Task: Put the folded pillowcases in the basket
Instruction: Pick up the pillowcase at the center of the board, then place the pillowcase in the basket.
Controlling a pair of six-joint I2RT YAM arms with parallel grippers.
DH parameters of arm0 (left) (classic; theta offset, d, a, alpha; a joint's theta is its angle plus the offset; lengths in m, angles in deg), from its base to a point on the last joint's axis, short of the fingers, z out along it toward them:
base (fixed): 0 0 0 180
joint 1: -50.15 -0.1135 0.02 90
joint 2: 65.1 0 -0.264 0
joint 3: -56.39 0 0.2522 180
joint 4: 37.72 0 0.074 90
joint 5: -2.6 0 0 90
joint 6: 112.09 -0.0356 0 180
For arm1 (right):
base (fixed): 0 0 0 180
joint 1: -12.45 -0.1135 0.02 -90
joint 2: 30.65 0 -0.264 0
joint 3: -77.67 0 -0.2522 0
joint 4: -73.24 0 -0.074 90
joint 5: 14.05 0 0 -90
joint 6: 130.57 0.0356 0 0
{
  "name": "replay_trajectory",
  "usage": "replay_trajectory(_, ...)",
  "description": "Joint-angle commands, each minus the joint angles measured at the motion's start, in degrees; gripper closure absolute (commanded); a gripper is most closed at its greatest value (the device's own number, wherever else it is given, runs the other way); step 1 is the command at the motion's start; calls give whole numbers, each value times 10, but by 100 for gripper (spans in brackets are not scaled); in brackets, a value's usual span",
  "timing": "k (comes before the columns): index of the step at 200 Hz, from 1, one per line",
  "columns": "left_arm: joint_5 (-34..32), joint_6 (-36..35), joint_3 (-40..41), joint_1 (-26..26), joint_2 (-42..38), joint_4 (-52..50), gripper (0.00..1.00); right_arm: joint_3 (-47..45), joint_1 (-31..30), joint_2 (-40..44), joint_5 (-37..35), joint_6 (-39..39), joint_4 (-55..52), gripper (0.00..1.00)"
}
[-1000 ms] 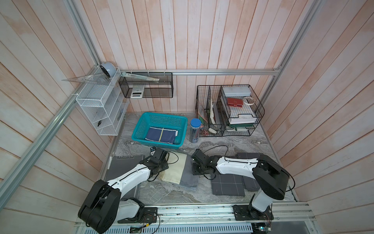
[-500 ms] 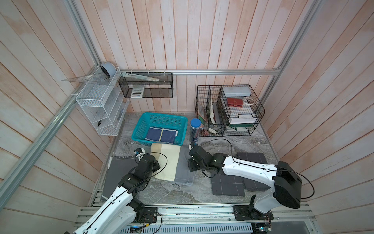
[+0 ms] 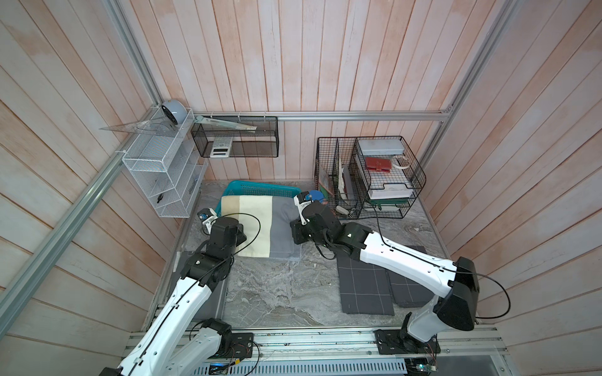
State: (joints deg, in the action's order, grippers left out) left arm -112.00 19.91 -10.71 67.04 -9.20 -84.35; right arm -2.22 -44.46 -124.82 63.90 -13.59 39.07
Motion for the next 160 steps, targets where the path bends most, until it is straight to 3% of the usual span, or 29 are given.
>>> replay_trajectory(1,30,-25,-44,-40,57,38,100,71,37,-59,-3,-43,-36,100)
replay_trajectory(63,104,-42,-149,-122,227,76,100,320,74,-256,15,-92,-96,100)
replay_trajectory(160,133,-85,-286,-151,443,74,100,607,95,-481,15,-101,-194,100)
